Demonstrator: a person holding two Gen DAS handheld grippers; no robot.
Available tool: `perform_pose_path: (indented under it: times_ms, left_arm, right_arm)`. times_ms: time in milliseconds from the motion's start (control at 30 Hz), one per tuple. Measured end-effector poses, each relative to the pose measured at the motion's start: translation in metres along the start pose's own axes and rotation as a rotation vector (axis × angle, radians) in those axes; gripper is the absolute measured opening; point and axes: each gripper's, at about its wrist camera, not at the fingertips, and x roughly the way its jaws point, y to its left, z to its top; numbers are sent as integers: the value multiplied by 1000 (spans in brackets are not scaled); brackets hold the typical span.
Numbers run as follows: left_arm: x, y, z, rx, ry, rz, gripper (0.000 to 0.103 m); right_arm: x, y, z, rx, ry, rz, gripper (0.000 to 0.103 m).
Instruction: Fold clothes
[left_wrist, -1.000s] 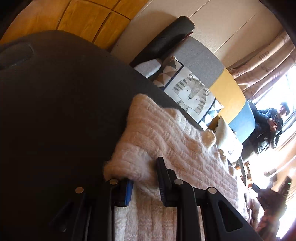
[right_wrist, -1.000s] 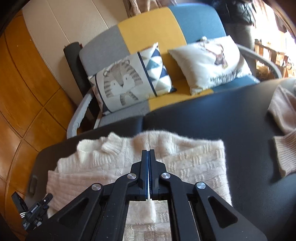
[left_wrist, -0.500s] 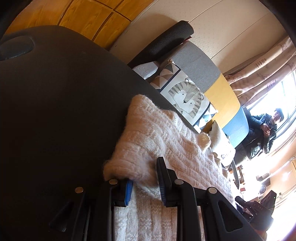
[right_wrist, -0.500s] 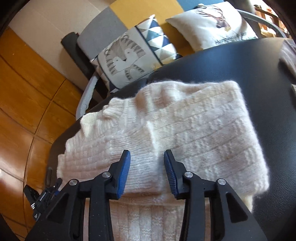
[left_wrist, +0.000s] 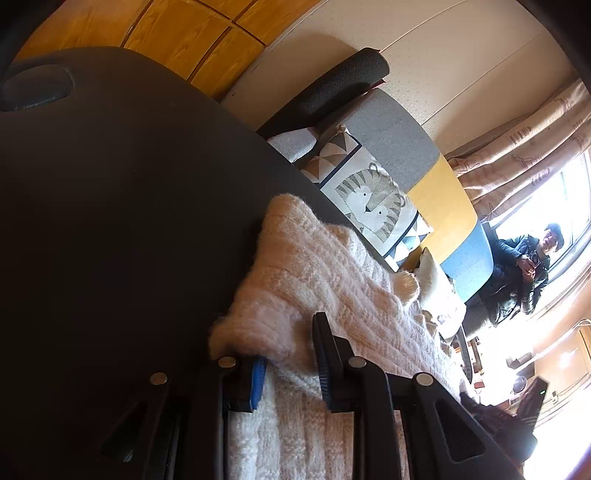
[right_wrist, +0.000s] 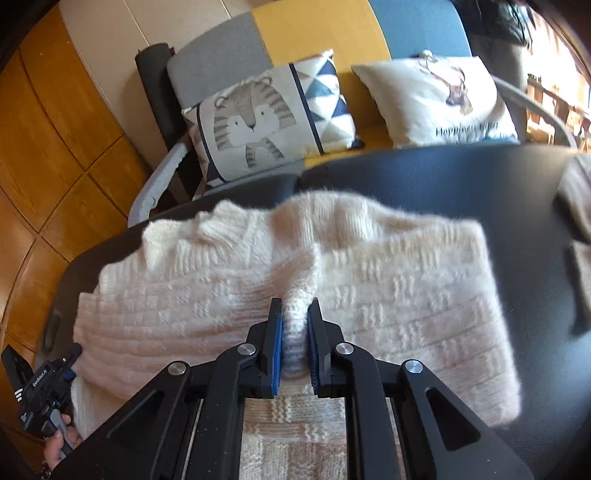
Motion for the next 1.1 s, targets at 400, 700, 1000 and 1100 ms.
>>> perform_pose_path:
  times_ms: [400,700,1000,1100]
  left_arm:
    - [-37,-13,-10,58,-8,57,23]
    - [3,-59,7,185,-2,76,24]
    - [40,-41,29,212,8,225,23]
    - [33,-20,32,143,-10,155,23]
  right_arm:
    - [-46,29,-9,-152,-171,7,20]
    - [-4,39,-28,-204,-62,-23,20]
    - [-13,46,-24,-184,-52,-47,21]
    - [-22,55,-20,-201,-89,-10,21]
